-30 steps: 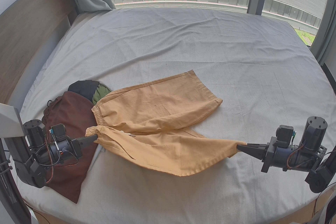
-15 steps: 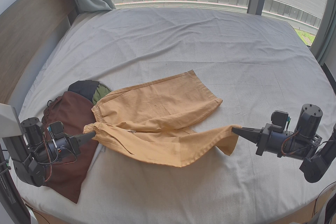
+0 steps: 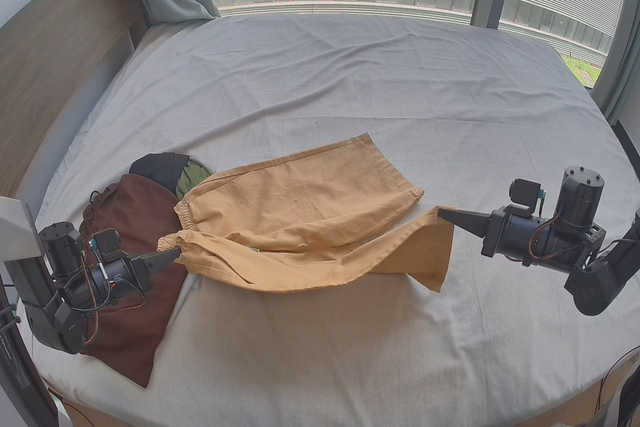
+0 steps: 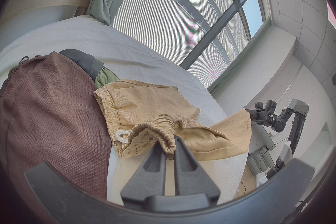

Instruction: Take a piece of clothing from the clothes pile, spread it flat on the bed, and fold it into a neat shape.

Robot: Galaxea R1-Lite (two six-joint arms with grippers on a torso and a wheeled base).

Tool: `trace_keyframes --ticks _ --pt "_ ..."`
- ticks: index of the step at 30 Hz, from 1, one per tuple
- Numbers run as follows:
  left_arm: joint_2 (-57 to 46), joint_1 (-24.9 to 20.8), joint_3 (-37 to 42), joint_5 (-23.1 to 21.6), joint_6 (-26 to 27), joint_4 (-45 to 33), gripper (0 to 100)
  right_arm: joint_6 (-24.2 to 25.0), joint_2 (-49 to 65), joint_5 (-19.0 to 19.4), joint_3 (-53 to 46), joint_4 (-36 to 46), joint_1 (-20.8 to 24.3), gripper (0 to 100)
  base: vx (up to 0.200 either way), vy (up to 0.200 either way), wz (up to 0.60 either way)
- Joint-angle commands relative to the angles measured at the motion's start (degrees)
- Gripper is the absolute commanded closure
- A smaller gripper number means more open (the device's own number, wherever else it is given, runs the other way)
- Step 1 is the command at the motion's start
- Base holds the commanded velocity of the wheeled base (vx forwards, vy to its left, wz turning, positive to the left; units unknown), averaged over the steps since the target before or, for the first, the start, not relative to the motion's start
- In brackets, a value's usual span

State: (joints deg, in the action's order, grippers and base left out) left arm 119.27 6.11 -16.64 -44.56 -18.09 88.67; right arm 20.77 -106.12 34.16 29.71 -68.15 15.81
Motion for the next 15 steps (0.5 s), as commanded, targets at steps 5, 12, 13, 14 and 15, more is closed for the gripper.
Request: trace_keyframes --ticks 5,12,13,14,15 --pt "0.0 0.1 -0.2 0.0 0.0 0.0 100 0.1 -0.8 0.0 7.1 4.8 -0.4 100 0.0 0.0 0.0" --pt "0.2 0.2 -0.8 0.1 -0.4 0.0 100 0.1 -2.1 0.0 12.2 7.9 -1.2 100 0.0 0.0 0.0" --pt "0.0 0.2 -0.9 0.1 -0.8 0.0 100 0.1 -2.4 0.0 13.0 8.0 -1.3 100 0.0 0.0 0.0" --pt "-0.1 0.3 -0.9 0.2 -1.1 0.0 100 0.1 -2.7 0.0 13.5 8.2 -1.4 100 0.0 0.0 0.0" --pt "-0.2 0.3 -1.1 0.7 -1.8 0.0 100 0.3 -3.3 0.0 14.7 8.5 -1.5 100 0.0 0.0 0.0"
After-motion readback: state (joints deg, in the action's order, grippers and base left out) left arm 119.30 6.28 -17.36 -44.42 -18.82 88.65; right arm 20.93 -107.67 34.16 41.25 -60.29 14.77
